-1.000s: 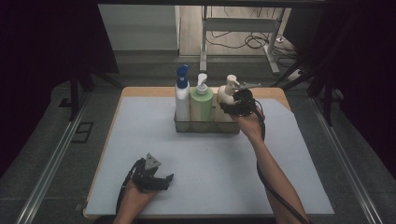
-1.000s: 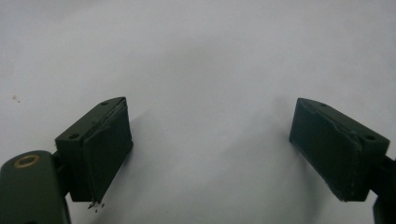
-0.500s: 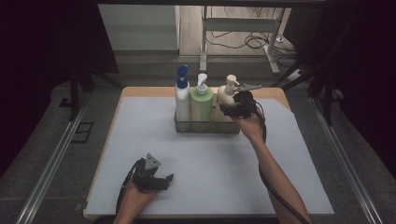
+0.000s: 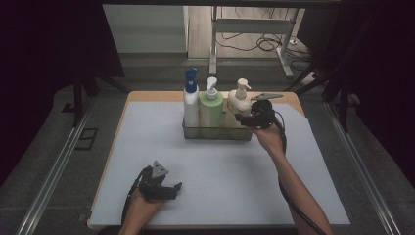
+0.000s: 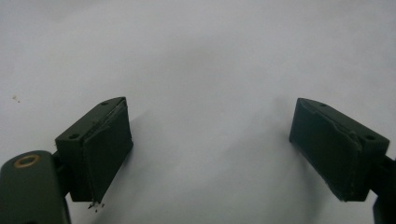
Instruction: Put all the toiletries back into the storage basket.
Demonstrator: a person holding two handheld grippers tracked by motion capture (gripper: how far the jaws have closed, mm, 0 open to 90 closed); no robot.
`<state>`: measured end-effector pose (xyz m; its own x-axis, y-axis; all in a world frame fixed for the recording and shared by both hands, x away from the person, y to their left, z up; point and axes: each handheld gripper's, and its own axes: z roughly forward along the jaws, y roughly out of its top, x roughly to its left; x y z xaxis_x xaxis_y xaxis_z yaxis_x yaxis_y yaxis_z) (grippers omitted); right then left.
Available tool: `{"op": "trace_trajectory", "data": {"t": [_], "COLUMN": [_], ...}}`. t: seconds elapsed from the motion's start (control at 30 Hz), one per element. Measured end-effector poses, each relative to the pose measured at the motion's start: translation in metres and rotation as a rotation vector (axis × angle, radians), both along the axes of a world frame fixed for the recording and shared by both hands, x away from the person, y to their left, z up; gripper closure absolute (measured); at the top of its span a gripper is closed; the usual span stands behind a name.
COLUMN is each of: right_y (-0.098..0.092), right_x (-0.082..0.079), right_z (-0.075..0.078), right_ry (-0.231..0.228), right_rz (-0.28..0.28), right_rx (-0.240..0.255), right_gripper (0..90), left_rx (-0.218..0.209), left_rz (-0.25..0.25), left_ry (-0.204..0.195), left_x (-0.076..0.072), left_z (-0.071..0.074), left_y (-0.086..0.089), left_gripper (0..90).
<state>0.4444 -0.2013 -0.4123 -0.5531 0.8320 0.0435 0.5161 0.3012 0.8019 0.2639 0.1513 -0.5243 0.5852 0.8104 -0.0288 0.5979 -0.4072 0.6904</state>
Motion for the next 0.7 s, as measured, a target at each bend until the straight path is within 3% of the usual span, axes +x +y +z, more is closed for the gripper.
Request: {"op": "trace_trajectory", "data": {"t": [0.33,0.7], "right_y": [-0.015,-0.031], "right_x": [-0.013,-0.019], "right_z": [-0.005,-0.011], "right_ry": [0.016,0.029], "right_rz": [0.030,0.031], "right_rx": [0.003,-0.014], "right_gripper": [45.3,67.6], "left_rx": [0.000,0.000], "left_rz": [0.000,0.000], "left_ry": [0.000,-0.001], "left_x": [0.000,0.000], "left_z": [0.000,0.000], "left_y": [0.000,0.000], "left_gripper": [12.5,12.6]}}
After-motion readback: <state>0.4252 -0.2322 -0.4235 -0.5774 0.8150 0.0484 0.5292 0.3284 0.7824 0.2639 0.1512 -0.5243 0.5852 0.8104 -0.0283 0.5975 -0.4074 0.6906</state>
